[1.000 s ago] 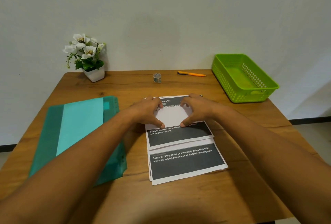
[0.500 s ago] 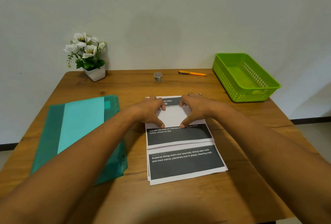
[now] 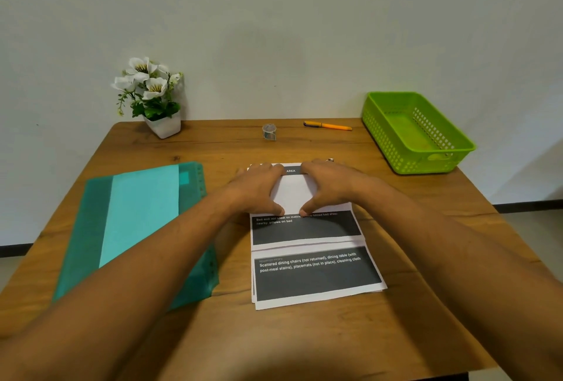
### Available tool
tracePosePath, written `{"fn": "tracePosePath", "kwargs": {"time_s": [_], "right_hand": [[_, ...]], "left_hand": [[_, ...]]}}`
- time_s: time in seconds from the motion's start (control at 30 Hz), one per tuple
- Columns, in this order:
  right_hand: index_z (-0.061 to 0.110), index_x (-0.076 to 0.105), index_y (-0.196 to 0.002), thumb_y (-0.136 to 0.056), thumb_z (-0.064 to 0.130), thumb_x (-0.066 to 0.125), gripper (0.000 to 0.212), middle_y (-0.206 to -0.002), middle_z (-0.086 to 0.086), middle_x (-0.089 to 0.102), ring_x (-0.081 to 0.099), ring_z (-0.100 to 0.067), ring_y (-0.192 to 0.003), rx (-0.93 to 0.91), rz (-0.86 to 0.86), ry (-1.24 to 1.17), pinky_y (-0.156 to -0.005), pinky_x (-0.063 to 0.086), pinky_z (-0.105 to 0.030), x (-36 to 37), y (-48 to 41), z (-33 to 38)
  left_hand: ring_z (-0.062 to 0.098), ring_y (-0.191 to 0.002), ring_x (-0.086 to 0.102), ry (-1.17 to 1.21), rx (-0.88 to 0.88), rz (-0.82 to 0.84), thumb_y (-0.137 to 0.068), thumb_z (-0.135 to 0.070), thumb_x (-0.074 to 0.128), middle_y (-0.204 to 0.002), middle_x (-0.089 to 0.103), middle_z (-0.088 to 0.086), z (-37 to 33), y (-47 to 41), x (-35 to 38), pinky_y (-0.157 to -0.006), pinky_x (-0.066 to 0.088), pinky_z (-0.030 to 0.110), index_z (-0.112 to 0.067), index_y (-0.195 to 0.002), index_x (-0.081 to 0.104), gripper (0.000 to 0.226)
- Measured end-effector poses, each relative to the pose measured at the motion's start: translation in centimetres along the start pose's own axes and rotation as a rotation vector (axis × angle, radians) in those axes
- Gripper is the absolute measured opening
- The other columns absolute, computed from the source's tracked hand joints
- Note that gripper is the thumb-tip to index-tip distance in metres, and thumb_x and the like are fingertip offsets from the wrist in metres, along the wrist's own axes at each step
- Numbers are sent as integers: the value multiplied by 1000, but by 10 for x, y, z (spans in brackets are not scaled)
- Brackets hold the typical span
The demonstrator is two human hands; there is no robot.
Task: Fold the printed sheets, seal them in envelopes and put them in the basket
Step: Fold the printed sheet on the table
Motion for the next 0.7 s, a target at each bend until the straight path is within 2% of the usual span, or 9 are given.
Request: {"fn": "tracePosePath", "kwargs": {"time_s": [0.1,0.2,0.37,0.47,0.57,0.7], "right_hand": [[28,46,-139,-67,65,83,89,-133,2,62,56,-25,-120,-30,-63,12,-96,42,-44,2,-2,12],[29,44,-145,-69,63,83,91,-138,2,63,58,-27,-124,-29,-80,21,-97,45,-43,3,-1,16],[30,50,-131,-69,67,82,78,-131,1,65,59,-26,-116,47,-27,33,-85,43,-37,3,12,-8],[30,51,-133,-67,70,82,83,-135,0,63,57,-27,-118,88,-8,15,-91,45,-38,1,25,-30],[28,50,-136,-69,68,83,85,-138,0,61,55,-27,-123,124,-28,6,-94,41,-38,-1,38,-46],[27,54,-131,-73,60,84,73,-134,1,63,57,-27,-121,90,-109,24,-98,41,-40,-7,46,-43]], "left_hand": [[26,-125,49,-41,25,-76,-75,-63,75,-136,57,0,-12,4,-3,-103,37,49,-26,-143,39,86],[26,-124,51,-65,18,-88,-75,-60,76,-134,59,-1,-17,7,-3,-100,34,48,-27,-143,40,83],[25,-124,51,-62,0,-86,-78,-58,77,-135,59,-2,-9,14,-3,-101,35,48,-28,-134,43,73],[23,-127,48,-32,-12,-65,-79,-59,77,-141,56,-5,-1,18,-3,-104,35,49,-30,-139,41,76],[23,-128,47,-32,-28,-55,-78,-61,77,-143,54,-5,5,22,-4,-105,35,50,-31,-142,39,80],[24,-127,50,-37,-27,-123,-77,-57,79,-139,57,-3,5,30,-12,-104,37,48,-30,-139,41,78]]}}
Point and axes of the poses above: each hand's wrist, its own y-axis away from the middle knuckle, its own x-axis out of the palm, z = x × y, the point moved 5 cm from there along -y, towards the middle knuckle
